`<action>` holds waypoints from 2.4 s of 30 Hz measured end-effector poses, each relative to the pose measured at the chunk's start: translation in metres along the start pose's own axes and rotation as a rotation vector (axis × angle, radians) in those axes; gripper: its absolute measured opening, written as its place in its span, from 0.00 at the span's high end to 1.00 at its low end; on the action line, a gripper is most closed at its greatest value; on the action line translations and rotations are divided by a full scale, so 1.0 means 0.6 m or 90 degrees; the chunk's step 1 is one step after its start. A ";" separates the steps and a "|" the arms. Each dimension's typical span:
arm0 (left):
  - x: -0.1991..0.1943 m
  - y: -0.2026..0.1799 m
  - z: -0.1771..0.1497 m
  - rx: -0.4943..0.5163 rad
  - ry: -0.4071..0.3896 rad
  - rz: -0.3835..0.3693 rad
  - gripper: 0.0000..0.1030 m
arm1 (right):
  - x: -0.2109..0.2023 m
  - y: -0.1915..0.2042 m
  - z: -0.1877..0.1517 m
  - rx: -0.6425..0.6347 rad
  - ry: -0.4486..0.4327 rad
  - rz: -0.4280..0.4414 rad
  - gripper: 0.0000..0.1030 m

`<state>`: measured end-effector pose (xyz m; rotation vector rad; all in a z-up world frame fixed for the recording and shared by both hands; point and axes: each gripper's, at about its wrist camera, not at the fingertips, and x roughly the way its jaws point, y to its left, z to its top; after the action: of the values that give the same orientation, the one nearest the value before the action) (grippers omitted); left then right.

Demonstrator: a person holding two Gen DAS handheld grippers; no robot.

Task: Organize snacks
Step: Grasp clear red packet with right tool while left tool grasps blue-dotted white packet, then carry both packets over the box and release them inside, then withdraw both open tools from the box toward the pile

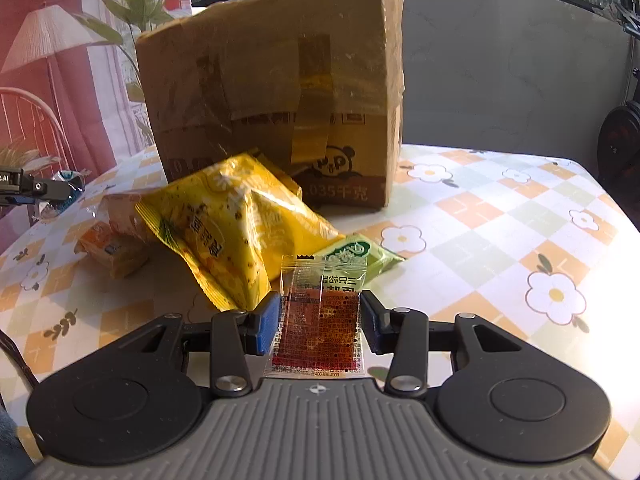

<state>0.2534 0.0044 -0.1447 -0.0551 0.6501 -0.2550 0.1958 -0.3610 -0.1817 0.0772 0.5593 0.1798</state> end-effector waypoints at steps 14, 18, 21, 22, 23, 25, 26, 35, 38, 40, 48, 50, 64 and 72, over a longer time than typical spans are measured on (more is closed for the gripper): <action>-0.018 -0.067 0.194 0.033 -0.175 -0.081 0.54 | -0.036 0.010 0.255 -0.079 -0.208 0.026 0.56; 0.012 -0.103 0.251 0.039 -0.198 -0.109 0.54 | -0.005 0.013 0.324 -0.077 -0.221 0.016 0.56; 0.040 -0.129 0.279 0.059 -0.212 -0.111 0.54 | 0.034 0.021 0.364 -0.068 -0.213 0.010 0.56; 0.052 -0.138 0.288 0.067 -0.215 -0.104 0.54 | 0.047 0.023 0.373 -0.068 -0.211 0.010 0.56; 0.065 -0.144 0.294 0.070 -0.213 -0.098 0.54 | 0.060 0.024 0.381 -0.069 -0.206 0.010 0.56; 0.093 -0.148 0.306 0.065 -0.203 -0.093 0.54 | 0.085 0.021 0.393 -0.068 -0.189 0.006 0.56; 0.108 -0.149 0.311 0.061 -0.196 -0.091 0.54 | 0.099 0.020 0.397 -0.068 -0.178 0.004 0.56; 0.168 -0.177 0.293 0.108 -0.145 -0.039 0.41 | 0.150 0.007 0.392 -0.045 -0.100 -0.017 0.45; 0.152 -0.171 0.290 0.120 -0.160 -0.026 0.23 | 0.126 0.005 0.386 -0.039 -0.114 -0.011 0.28; 0.138 -0.160 0.292 0.104 -0.169 -0.051 0.16 | 0.107 0.007 0.381 -0.046 -0.121 -0.007 0.22; 0.072 -0.133 0.278 0.083 -0.179 -0.075 0.11 | 0.050 0.018 0.349 -0.056 -0.133 0.000 0.11; 0.058 -0.125 0.271 0.081 -0.181 -0.069 0.11 | 0.039 0.024 0.343 -0.055 -0.137 -0.002 0.10; -0.022 -0.060 0.171 0.046 -0.176 -0.067 0.11 | -0.002 0.056 0.250 -0.020 -0.145 0.011 0.05; -0.034 -0.042 0.129 0.030 -0.149 -0.050 0.11 | 0.001 0.057 0.202 -0.027 -0.127 -0.006 0.02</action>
<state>0.2793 -0.0173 -0.0679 -0.0641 0.4098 -0.3341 0.2562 -0.3301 -0.0754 0.0508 0.3568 0.1725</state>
